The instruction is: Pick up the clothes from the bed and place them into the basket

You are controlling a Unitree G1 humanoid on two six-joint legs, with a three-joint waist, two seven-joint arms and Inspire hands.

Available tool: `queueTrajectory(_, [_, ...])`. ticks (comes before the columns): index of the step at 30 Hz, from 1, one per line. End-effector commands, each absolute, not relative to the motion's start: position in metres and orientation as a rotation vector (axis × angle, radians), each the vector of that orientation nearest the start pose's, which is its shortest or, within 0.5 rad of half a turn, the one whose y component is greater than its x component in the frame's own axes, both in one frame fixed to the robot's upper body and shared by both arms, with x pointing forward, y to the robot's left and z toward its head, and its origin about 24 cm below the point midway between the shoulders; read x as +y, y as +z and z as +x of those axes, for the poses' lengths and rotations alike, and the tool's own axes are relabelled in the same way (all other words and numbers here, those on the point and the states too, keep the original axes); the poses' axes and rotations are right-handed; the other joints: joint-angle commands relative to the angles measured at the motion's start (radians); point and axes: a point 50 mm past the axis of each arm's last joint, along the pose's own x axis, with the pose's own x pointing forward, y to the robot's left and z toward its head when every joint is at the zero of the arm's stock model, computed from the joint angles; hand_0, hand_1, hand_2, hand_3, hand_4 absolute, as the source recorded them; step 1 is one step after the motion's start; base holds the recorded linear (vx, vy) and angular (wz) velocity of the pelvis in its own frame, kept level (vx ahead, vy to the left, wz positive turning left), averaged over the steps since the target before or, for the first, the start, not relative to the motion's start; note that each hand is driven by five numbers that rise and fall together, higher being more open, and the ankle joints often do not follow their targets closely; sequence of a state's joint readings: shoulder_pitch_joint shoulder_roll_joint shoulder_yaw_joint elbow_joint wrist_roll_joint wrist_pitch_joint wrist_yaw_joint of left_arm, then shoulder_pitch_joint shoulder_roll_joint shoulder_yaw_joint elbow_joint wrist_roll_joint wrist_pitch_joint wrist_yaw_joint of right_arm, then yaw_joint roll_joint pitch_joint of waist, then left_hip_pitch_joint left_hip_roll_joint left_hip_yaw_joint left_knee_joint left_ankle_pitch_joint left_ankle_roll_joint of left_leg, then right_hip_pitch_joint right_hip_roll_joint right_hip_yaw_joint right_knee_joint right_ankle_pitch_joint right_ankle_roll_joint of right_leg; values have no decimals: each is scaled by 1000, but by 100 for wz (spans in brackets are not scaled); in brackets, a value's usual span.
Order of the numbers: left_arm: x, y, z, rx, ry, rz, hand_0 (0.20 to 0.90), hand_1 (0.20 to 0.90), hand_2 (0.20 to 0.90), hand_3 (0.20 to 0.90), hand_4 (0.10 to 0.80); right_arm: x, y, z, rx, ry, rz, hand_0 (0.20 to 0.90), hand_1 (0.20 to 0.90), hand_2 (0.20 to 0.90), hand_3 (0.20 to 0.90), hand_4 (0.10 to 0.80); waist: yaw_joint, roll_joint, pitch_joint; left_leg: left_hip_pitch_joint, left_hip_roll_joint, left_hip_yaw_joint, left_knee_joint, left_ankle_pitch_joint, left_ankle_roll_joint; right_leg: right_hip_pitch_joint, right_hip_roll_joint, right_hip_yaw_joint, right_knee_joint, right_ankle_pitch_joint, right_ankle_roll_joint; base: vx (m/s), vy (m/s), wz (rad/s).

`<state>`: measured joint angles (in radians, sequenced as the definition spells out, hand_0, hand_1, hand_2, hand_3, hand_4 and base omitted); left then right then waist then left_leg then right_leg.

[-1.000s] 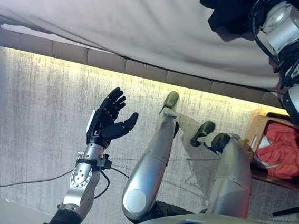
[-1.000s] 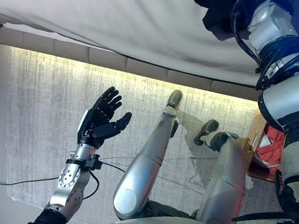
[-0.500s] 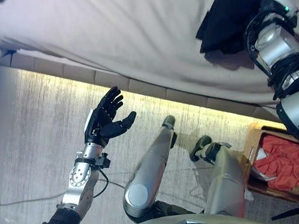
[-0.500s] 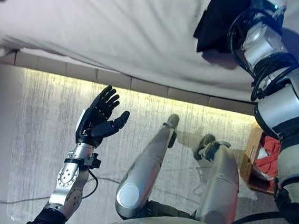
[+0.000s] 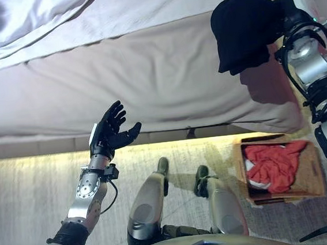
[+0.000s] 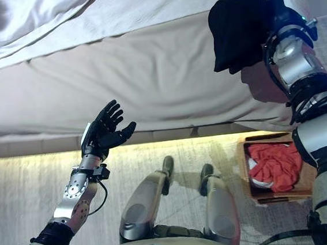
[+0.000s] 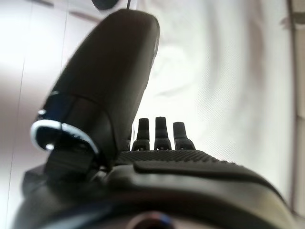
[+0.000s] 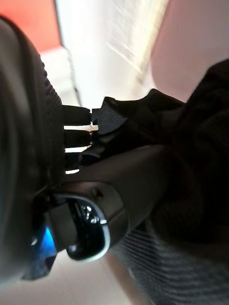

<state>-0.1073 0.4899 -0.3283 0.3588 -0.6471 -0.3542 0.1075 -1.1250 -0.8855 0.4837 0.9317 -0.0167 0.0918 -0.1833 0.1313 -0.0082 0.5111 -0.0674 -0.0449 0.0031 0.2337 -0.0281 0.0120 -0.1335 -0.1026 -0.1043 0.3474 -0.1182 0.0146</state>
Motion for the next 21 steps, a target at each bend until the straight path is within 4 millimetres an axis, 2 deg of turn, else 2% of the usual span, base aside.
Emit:
queueTrajectory(1, [218, 2, 251, 49, 100, -139, 900, 900, 900, 900, 800, -342, 287, 355, -220, -543, -1103, 300, 300, 300, 200, 100, -56, -24, -269, 26, 4, 29, -11, -83, -6, 103, 48, -47, -133, 6, -28, 60, 20, -41])
queueTrajectory(7, [219, -6, 251, 75, 118, -155, 900, 900, 900, 900, 800, -369, 248, 328, -116, -538, -1133, 300, 300, 300, 200, 100, -143, -33, -350, 126, 33, 64, -175, -49, -15, 151, 68, 49, -251, 79, 5, 64, 3, -33])
queueTrajectory(9, [218, -6, 253, 73, 116, -152, 900, 900, 900, 900, 800, -373, 240, 324, -88, -536, -1132, 300, 300, 300, 200, 100, -153, -35, -357, 141, 37, 70, -203, -42, -17, 157, 71, 64, -271, 92, 11, -8, -3, -31])
queueTrajectory(14, [217, -8, 260, 79, 116, -148, 900, 900, 900, 900, 800, -390, 200, 308, 65, -526, -1067, 300, 300, 300, 200, 100, -200, -41, -378, 177, 45, 94, -273, -27, -18, 165, 86, 123, -334, 132, 26, -38, -9, -34])
queueTrajectory(21, [213, -10, 264, 96, 98, -102, 900, 900, 900, 900, 800, -389, 130, 293, 266, -450, -957, 300, 300, 300, 200, 100, -244, -44, -379, 187, 55, 140, -252, -50, -12, 161, 98, 176, -355, 151, 30, -22, -16, -25])
